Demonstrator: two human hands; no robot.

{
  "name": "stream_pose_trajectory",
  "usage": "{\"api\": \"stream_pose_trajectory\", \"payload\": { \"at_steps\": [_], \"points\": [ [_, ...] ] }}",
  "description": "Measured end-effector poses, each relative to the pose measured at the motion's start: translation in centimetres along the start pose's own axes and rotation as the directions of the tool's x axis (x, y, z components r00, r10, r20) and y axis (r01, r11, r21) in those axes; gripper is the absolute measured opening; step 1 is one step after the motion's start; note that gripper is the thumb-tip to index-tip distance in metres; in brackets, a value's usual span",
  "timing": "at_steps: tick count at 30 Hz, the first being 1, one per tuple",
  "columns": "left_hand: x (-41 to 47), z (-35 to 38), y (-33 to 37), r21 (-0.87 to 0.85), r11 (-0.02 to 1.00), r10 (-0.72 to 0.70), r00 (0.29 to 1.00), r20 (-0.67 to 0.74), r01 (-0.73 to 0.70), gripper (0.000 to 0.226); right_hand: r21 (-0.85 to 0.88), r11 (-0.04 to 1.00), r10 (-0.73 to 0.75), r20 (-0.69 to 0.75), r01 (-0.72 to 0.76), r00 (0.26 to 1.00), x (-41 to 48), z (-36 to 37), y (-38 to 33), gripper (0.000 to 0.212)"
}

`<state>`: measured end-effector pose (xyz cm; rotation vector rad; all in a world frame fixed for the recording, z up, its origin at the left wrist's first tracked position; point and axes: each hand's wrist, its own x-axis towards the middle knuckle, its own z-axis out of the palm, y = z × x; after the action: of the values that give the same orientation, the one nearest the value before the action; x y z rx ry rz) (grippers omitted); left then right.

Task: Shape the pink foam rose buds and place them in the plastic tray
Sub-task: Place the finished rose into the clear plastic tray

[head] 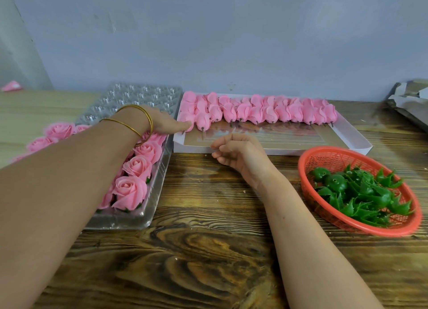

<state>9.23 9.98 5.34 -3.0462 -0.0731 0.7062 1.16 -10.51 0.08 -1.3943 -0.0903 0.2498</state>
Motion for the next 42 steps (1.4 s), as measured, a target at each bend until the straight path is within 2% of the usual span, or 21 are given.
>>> {"api": "stream_pose_trajectory", "payload": {
  "at_steps": [3,8,15,19,22,24,27,29,34,42],
  "points": [
    [0.4,0.1,-0.2,0.069,0.998,0.004,0.999,-0.047,-0.001,0.092,0.008,1.0,-0.001,0.002,0.001,1.0,0.0,0.0,0.0,0.022],
    [1.0,0.5,-0.7,0.051,0.999,0.01,0.992,-0.128,-0.003,0.094,0.011,1.0,0.003,-0.004,-0.003,1.0,0.1,0.0,0.0,0.022],
    [0.8,0.3,-0.1,-0.069,0.994,0.073,0.979,-0.188,-0.088,0.08,0.015,1.0,0.006,-0.015,-0.006,1.0,0.0,0.1,-0.1,0.021],
    [0.2,-0.3,0.5,-0.005,0.998,0.059,0.976,-0.21,-0.062,0.062,0.017,1.0,0.007,-0.017,-0.007,1.0,-0.1,0.1,-0.2,0.02],
    [-0.4,-1.1,1.2,0.103,0.994,0.079,0.939,-0.336,-0.047,0.04,0.022,1.0,0.008,-0.019,-0.007,1.0,-0.1,0.1,-0.2,0.02],
    [-0.8,-1.5,1.8,0.132,0.989,0.117,0.885,-0.45,-0.064,0.023,0.024,1.0,0.007,-0.018,-0.007,1.0,0.0,0.1,-0.2,0.02],
    [-1.4,-1.6,3.1,0.038,0.988,0.144,0.812,-0.566,-0.149,0.011,0.021,1.0,0.006,-0.013,-0.006,1.0,0.0,0.0,-0.1,0.02],
    [-1.5,-1.5,4.0,-0.031,0.981,0.139,0.802,-0.58,-0.193,0.005,0.023,1.0,0.008,-0.008,-0.007,1.0,0.0,0.0,-0.1,0.02],
    [-0.9,-0.4,5.7,0.002,0.98,0.167,0.808,-0.565,-0.201,0.024,0.022,1.0,0.007,-0.011,-0.007,1.0,0.0,0.1,-0.1,0.02],
    [1.5,1.8,6.1,0.06,0.987,0.156,0.777,-0.61,-0.151,0.034,0.02,1.0,-0.002,-0.014,0.002,1.0,0.0,0.2,-0.2,0.021]
  ]
}}
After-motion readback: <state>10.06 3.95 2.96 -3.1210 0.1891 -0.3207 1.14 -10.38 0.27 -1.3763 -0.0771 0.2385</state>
